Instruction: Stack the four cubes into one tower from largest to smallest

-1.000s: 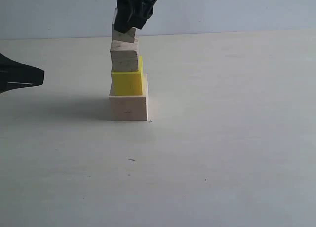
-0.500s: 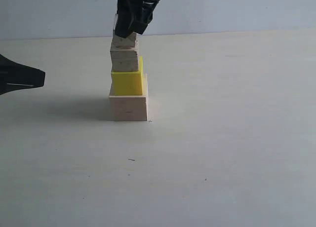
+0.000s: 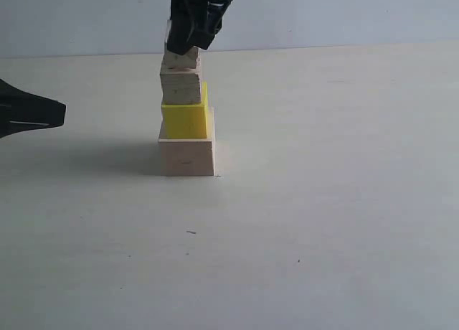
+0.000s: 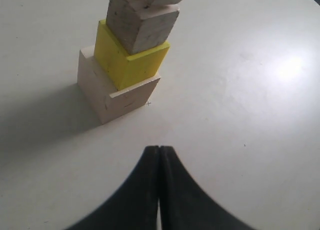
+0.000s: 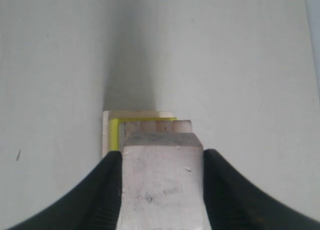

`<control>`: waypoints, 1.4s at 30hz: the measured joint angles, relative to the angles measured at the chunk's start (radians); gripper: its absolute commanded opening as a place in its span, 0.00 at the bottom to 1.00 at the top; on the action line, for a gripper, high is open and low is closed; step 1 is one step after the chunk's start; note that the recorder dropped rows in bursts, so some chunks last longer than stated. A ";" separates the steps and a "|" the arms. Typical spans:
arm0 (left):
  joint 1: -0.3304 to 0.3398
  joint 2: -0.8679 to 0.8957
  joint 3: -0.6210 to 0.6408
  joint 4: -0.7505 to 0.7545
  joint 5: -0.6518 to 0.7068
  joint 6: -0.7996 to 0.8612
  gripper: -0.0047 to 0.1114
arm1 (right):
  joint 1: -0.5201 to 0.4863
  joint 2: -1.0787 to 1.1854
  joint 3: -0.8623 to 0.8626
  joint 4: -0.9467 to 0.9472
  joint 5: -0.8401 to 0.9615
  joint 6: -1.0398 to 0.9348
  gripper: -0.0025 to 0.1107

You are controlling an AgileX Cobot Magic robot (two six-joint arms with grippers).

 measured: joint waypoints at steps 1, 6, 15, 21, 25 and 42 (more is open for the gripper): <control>0.000 0.000 0.000 0.000 0.000 0.000 0.04 | 0.000 0.000 0.000 0.000 0.000 0.000 0.02; 0.000 0.000 0.000 0.000 0.000 0.000 0.04 | 0.000 0.000 0.000 0.006 0.000 0.002 0.02; 0.000 0.000 0.000 0.000 0.000 0.000 0.04 | 0.000 0.000 0.000 0.013 0.000 0.003 0.17; 0.000 0.000 0.000 0.000 0.000 0.000 0.04 | 0.000 0.000 0.000 0.013 0.000 0.000 0.30; 0.000 0.000 0.000 0.000 0.000 0.000 0.04 | 0.000 0.000 0.000 0.013 0.000 0.000 0.37; 0.000 0.000 0.000 0.000 0.004 0.000 0.04 | 0.000 0.000 0.000 0.014 0.000 0.000 0.41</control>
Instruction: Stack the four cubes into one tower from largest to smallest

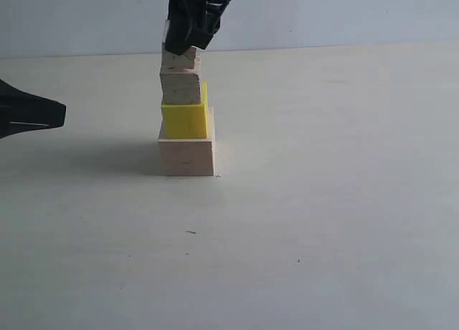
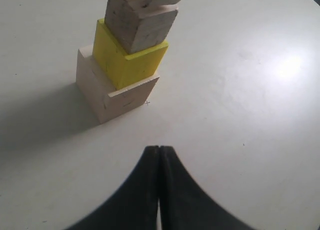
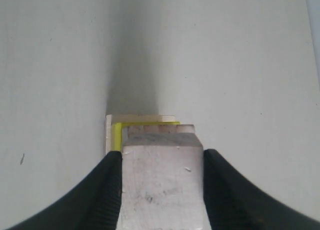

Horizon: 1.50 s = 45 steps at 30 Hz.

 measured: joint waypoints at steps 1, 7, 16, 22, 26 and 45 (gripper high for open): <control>0.000 0.000 0.000 0.000 0.000 0.000 0.04 | 0.000 0.000 0.000 0.002 0.000 0.000 0.41; 0.000 0.000 0.000 0.000 0.000 0.000 0.04 | 0.000 0.000 0.000 0.002 0.000 -0.002 0.41; 0.000 0.000 0.000 0.000 0.000 0.000 0.04 | 0.000 0.000 0.000 0.002 0.000 -0.002 0.41; 0.000 0.000 0.000 0.000 0.002 0.012 0.04 | 0.000 0.000 0.000 0.002 0.000 -0.002 0.42; 0.000 0.000 0.000 0.000 0.002 0.018 0.04 | 0.000 0.000 0.000 0.002 0.000 -0.002 0.55; 0.000 0.000 0.000 0.000 0.004 0.018 0.04 | 0.000 0.000 0.000 -0.012 0.000 0.031 0.55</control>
